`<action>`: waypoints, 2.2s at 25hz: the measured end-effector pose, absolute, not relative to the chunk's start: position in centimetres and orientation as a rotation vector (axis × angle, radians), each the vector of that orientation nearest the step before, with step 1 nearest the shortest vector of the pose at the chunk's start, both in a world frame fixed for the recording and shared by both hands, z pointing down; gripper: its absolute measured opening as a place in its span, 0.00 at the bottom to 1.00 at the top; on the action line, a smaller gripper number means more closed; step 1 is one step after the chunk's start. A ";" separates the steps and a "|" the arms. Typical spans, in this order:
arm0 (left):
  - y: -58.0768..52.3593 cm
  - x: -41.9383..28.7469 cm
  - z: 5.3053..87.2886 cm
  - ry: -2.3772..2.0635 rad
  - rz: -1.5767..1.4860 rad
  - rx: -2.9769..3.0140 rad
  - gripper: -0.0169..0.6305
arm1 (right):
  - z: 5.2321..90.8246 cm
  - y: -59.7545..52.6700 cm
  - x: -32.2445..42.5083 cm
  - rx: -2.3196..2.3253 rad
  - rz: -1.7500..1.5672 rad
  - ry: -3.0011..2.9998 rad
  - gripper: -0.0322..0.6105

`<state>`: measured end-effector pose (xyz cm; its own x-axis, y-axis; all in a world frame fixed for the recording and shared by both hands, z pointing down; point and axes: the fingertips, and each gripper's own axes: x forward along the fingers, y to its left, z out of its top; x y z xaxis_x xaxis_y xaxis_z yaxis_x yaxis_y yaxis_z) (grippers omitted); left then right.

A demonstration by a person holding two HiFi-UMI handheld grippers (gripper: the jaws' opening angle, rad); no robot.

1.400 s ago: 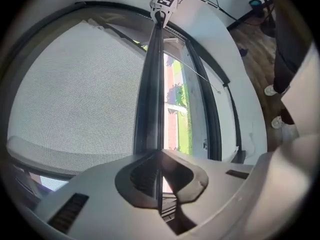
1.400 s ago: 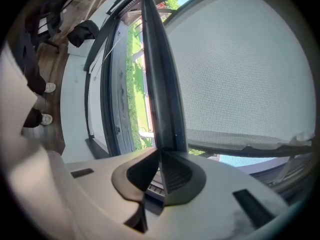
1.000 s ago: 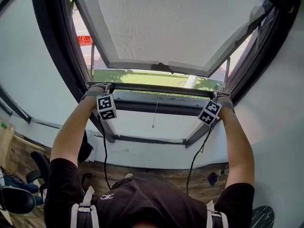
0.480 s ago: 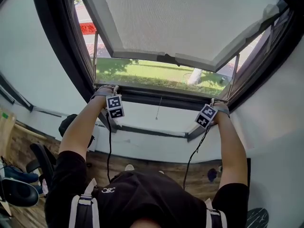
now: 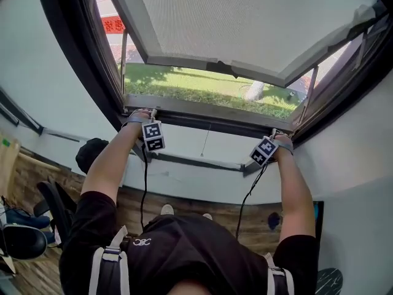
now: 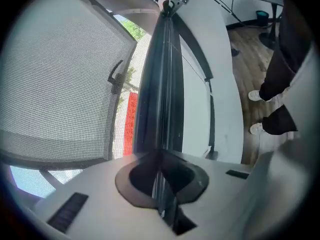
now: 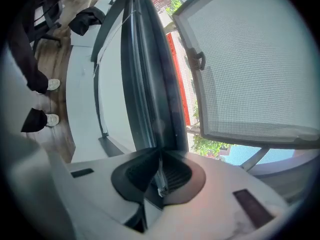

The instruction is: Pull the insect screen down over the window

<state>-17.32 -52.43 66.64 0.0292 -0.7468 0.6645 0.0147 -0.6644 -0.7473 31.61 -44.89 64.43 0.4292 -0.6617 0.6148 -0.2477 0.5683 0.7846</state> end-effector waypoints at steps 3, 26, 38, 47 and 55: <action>-52.6 -17.2 67.4 0.775 -1.689 -1.715 0.07 | 65.4 -44.9 31.7 0.979 -0.318 -1.129 0.09; -51.0 -17.2 71.4 0.707 -1.822 -1.895 0.56 | 68.8 -43.2 30.7 0.894 -0.138 -1.247 0.61; -51.1 -17.7 66.3 0.993 -1.681 -2.010 0.36 | 66.9 -43.1 30.4 1.085 -0.159 -1.332 0.59; -48.3 -11.9 57.7 1.468 -0.974 -2.535 0.05 | 57.5 -42.9 22.1 1.606 0.113 -1.941 0.08; -44.4 -7.3 47.7 1.649 -0.483 -2.705 0.05 | 45.5 -40.9 13.6 1.915 0.175 -2.418 0.06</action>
<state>-7.27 -44.36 47.74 0.4254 -0.8584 0.2868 -0.8774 -0.4689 -0.1021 13.58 -40.93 45.48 -0.2307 -0.9666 0.1114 -0.9726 0.2257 -0.0564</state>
